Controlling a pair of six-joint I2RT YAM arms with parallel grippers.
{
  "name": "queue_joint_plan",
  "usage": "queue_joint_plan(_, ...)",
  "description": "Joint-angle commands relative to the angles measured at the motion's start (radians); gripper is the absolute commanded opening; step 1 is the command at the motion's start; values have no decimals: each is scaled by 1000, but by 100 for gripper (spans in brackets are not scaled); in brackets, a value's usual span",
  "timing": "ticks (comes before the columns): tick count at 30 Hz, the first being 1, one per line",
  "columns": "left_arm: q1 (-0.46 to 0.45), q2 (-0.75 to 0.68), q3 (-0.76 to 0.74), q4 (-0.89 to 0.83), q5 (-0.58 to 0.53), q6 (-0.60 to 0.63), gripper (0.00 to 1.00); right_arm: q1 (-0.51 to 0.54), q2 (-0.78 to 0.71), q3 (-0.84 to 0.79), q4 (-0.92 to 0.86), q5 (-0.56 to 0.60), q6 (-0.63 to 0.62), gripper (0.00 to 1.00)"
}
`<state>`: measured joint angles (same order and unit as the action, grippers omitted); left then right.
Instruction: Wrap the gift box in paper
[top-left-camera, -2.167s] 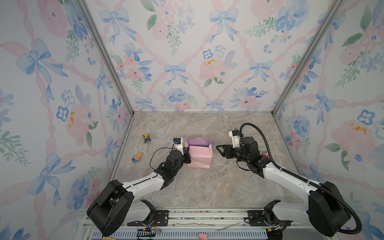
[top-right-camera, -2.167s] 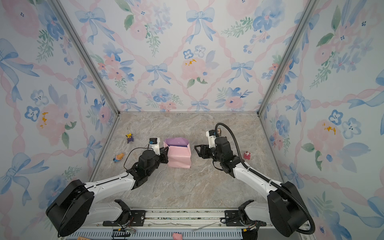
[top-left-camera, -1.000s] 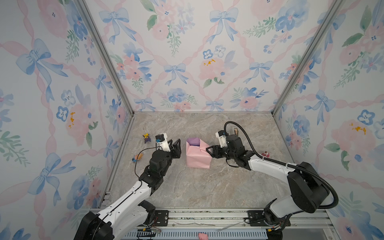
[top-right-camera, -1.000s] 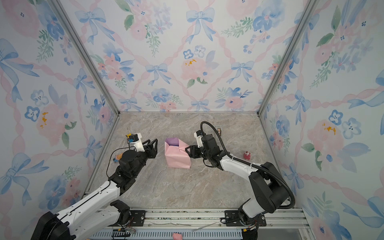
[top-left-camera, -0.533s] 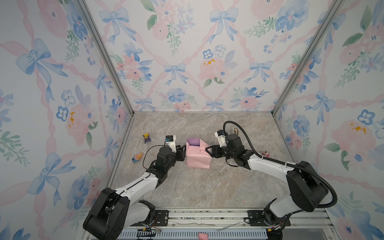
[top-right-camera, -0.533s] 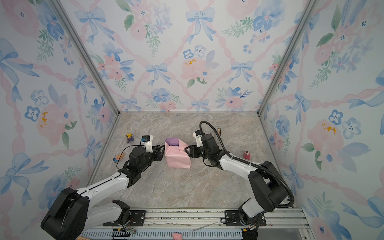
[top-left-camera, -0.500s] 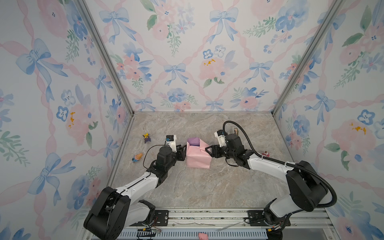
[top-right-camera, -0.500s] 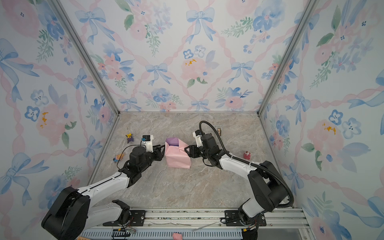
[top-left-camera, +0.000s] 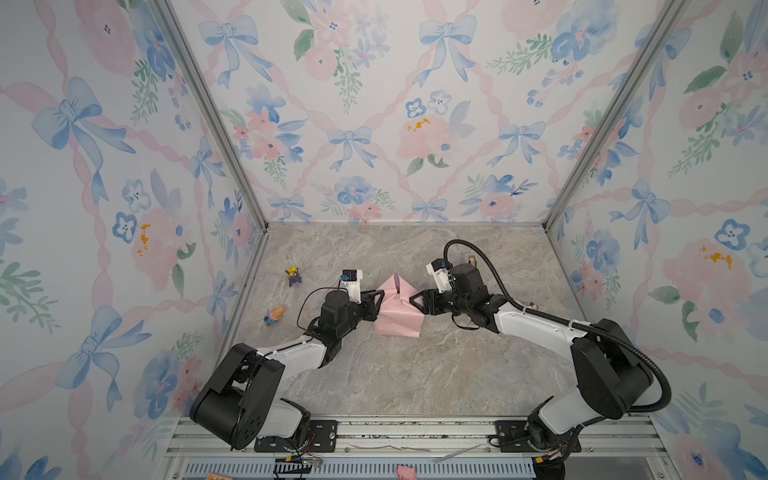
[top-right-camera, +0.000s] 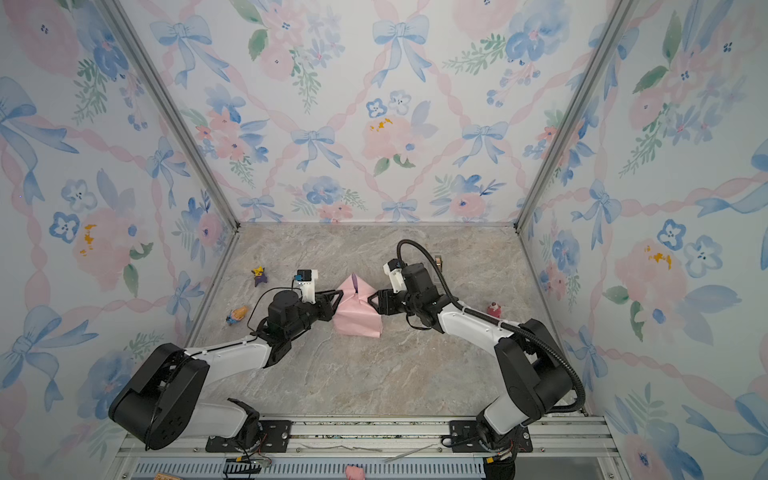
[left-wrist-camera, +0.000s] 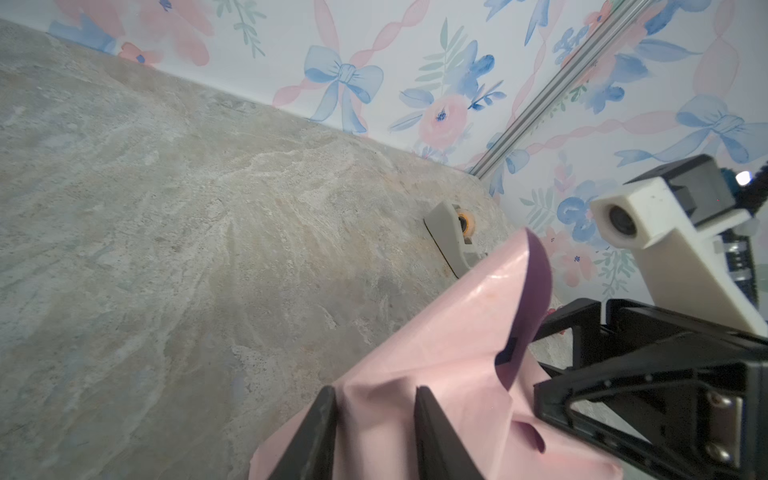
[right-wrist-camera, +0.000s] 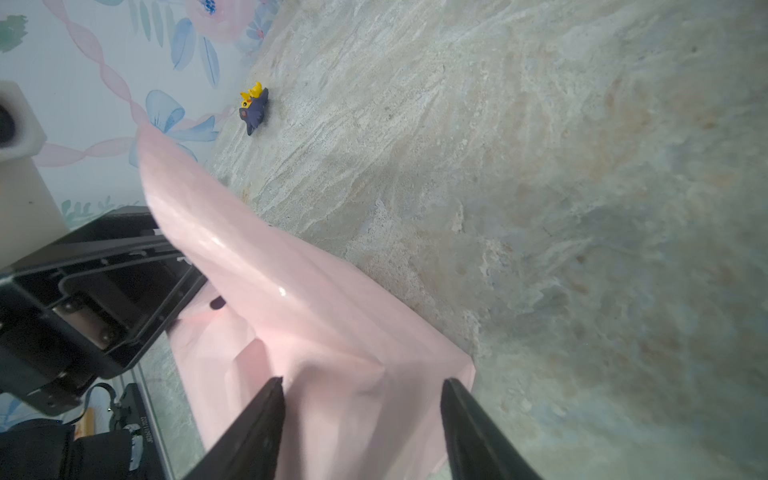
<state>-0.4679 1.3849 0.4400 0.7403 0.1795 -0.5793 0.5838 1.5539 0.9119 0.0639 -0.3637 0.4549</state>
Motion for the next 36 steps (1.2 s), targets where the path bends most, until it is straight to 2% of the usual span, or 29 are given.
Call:
queue_joint_plan(1, -59, 6, -49, -56, -39, -79, 33, -18, -63, 11, -163, -17, 80, 62)
queue_joint_plan(4, -115, -5, -70, -55, -116, -153, 34, -33, -108, -10, -220, -12, 190, 63)
queue_joint_plan(7, -164, -21, -86, -55, -191, -203, 34, -2, -138, -21, -263, 32, 300, 63)
queue_joint_plan(11, -199, -48, -95, -56, -224, -219, 33, 47, -130, -34, -242, 91, 395, 64)
queue_joint_plan(13, -199, -70, -94, -56, -236, -185, 34, 61, -107, -22, -253, 116, 388, 63)
queue_joint_plan(16, -181, -115, -60, -115, -245, -96, 40, 79, -65, 20, -351, 167, 302, 62)
queue_joint_plan(21, -95, -170, 27, -211, -221, 20, 44, 77, -54, 10, -395, 204, 196, 61)
queue_joint_plan(24, -31, -159, 98, -245, -194, 84, 44, 75, -57, 6, -397, 211, 161, 61)
queue_joint_plan(28, 7, -56, 209, -260, -117, 158, 44, 75, -53, -2, -357, 195, 110, 61)
queue_joint_plan(32, 19, 124, 359, -266, 44, 193, 42, 73, -39, -1, -317, 163, 58, 61)
queue_joint_plan(36, 14, 251, 449, -266, 190, 190, 39, 64, -25, 8, -307, 133, 10, 61)
